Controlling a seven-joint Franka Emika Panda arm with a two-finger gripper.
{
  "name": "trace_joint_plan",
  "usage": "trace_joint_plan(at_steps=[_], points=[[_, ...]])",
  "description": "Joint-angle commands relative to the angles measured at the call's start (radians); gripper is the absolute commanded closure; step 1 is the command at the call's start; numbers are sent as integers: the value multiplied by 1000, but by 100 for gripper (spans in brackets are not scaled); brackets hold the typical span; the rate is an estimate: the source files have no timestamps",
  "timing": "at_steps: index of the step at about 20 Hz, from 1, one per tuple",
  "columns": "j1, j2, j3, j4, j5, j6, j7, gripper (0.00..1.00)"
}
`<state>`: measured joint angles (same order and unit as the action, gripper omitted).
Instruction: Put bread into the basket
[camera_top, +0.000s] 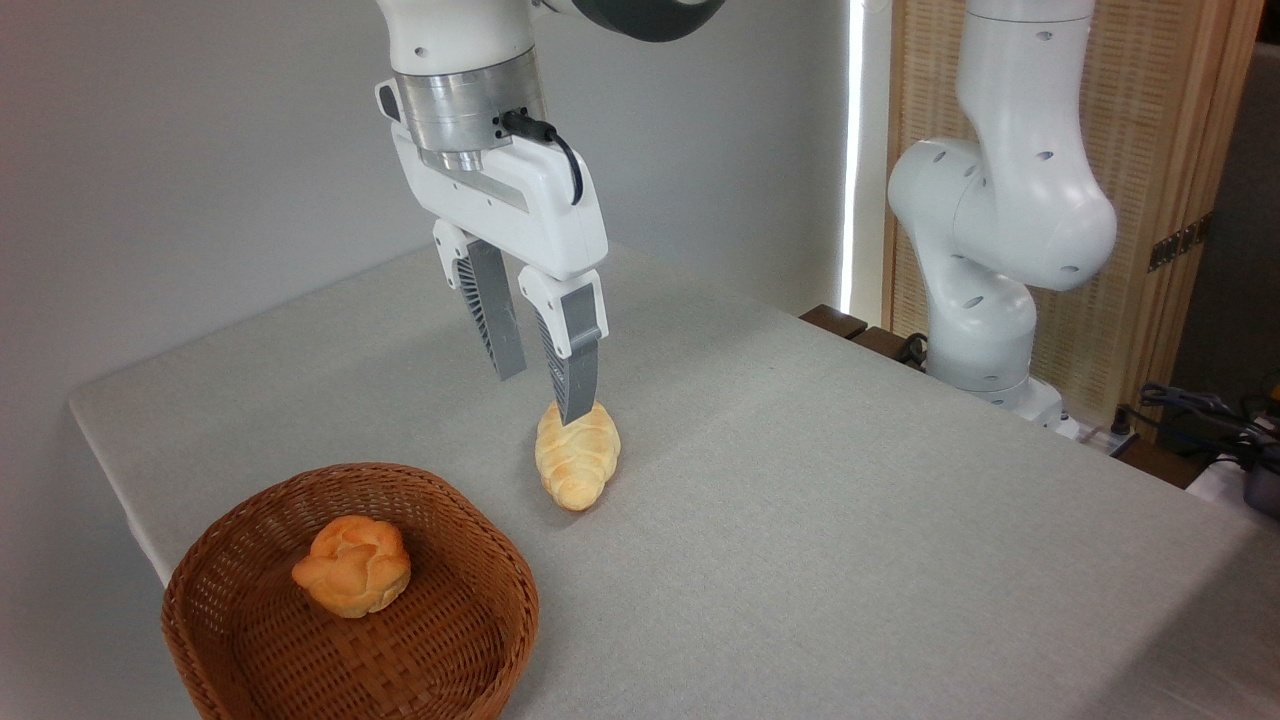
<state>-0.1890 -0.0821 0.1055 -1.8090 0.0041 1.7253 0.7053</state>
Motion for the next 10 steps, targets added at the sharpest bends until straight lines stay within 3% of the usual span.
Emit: trace_joint_plan(at_steps=[1, 10], points=[[-10, -18, 11, -16, 1, 3, 14, 0], [-9, -16, 11, -15, 5, 7, 14, 0]])
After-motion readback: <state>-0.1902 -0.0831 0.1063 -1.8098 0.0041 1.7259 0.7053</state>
